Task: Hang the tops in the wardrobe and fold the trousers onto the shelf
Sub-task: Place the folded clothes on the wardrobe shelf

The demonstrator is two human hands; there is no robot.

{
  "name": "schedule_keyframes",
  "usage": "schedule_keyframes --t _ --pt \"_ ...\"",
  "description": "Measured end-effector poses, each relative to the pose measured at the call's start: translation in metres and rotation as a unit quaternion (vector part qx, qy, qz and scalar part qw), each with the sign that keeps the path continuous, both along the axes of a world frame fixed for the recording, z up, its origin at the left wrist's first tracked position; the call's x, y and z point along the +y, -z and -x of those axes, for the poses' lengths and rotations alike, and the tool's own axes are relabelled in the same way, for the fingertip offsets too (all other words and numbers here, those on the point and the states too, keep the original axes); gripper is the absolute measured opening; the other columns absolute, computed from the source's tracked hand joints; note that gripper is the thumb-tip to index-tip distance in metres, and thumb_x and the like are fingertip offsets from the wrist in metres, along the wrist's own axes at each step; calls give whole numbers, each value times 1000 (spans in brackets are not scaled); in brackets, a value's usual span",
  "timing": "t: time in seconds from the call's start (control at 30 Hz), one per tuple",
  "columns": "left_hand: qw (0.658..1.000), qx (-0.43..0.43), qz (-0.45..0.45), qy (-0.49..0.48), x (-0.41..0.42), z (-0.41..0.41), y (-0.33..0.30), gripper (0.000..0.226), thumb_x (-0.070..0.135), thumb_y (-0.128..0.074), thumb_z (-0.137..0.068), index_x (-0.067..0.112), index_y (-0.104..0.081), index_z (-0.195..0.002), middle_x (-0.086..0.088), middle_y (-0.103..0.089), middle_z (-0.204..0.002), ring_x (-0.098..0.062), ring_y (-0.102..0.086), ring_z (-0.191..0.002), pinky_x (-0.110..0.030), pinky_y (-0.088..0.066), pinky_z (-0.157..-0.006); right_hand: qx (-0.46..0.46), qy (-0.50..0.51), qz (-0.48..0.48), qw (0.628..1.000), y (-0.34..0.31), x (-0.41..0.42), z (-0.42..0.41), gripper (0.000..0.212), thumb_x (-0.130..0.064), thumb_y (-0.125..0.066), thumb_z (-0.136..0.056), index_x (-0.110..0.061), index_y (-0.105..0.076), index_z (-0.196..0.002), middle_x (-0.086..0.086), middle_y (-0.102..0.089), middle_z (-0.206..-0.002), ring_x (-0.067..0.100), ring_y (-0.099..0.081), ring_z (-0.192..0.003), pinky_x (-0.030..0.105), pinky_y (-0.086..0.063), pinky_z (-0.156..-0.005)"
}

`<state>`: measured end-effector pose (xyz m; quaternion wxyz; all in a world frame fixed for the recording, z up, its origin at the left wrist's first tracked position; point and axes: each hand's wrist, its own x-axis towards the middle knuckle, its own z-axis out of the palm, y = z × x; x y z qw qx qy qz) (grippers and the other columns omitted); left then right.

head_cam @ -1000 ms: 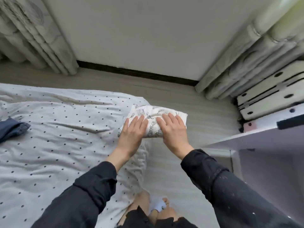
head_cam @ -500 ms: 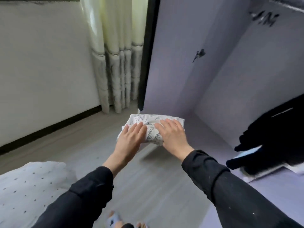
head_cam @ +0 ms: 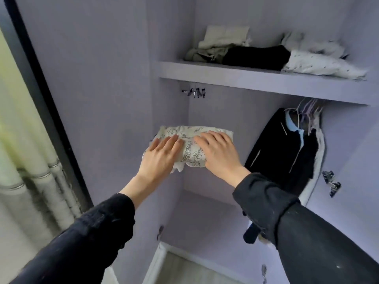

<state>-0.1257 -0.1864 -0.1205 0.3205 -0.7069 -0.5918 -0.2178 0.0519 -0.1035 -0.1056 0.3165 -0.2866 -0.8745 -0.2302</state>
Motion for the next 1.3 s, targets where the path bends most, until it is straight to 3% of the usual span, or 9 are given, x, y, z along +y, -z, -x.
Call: schedule_keyframes --t 0.23,0.33,0.47,0.67,0.87,1.03,1.13,1.23,1.3 --pt "992 47 -84 77 88 -13 -111 65 8 -83 -37 3 -66 -99 -12 -69 -102 -25 -70 -88 -34 -55 -71 44 96 -66 992 -99 58 -20 65 -13 -87 -47 -12 -66 -108 6 -69 -102 29 -65 -96 43 -49 -88" --pt "983 69 -139 100 127 -22 -153 34 4 -54 -67 3 -66 -99 -12 -69 -103 -25 -70 -86 -34 -55 -69 55 131 -91 986 -139 87 -33 72 -17 -90 -42 -11 -66 -109 6 -69 -101 28 -65 -94 41 -49 -86" --pt "974 80 -182 108 180 -34 -201 49 -13 -65 -56 3 -63 -102 -11 -68 -102 -28 -69 -83 -38 -56 -69 48 174 -106 978 -191 124 -48 68 -17 -85 -58 -13 -60 -121 7 -65 -113 29 -59 -107 40 -41 -93" --pt "969 98 -207 90 268 -55 -266 58 -15 -71 -49 5 -62 -103 -9 -69 -99 -29 -68 -73 -33 -52 -58 23 226 -92 970 -260 197 -68 64 -25 -67 -81 -21 -39 -139 0 -50 -136 24 -45 -125 36 -27 -104" --pt "980 95 -169 48 355 -56 -327 51 -3 -57 -83 11 -43 -129 -7 -55 -127 -28 -61 -99 -30 -33 -66 12 236 -67 969 -320 288 -58 58 -24 -63 -83 -21 -39 -136 4 -53 -132 27 -50 -120 38 -36 -98" --pt "996 65 -56 1 415 -37 -335 46 8 -52 -89 19 -38 -132 -4 -54 -122 -25 -60 -97 -33 -42 -70 6 180 87 980 -332 360 -33 50 -17 -59 -84 -26 -44 -132 5 -59 -118 28 -57 -108 40 -48 -89" --pt "996 78 -44 -24 442 -25 -341 43 6 -49 -90 18 -38 -130 -4 -55 -119 -26 -60 -96 -33 -40 -67 0 176 114 978 -338 391 -19 50 -16 -56 -86 -25 -43 -133 5 -59 -120 28 -57 -108 38 -46 -88" --pt "986 86 -138 -27 470 -12 -353 48 5 -57 -85 15 -43 -130 -6 -54 -129 -30 -58 -106 -37 -42 -76 16 203 35 978 -346 413 -2 54 -20 -59 -85 -21 -38 -135 7 -54 -125 29 -53 -113 41 -40 -94" --pt "964 87 -250 -8 484 -4 -359 59 -4 -66 -73 11 -51 -128 -11 -54 -134 -35 -56 -116 -44 -46 -90 85 226 -137 961 -347 424 11 55 -12 -62 -79 -17 -45 -131 9 -55 -124 31 -52 -116 45 -37 -100"
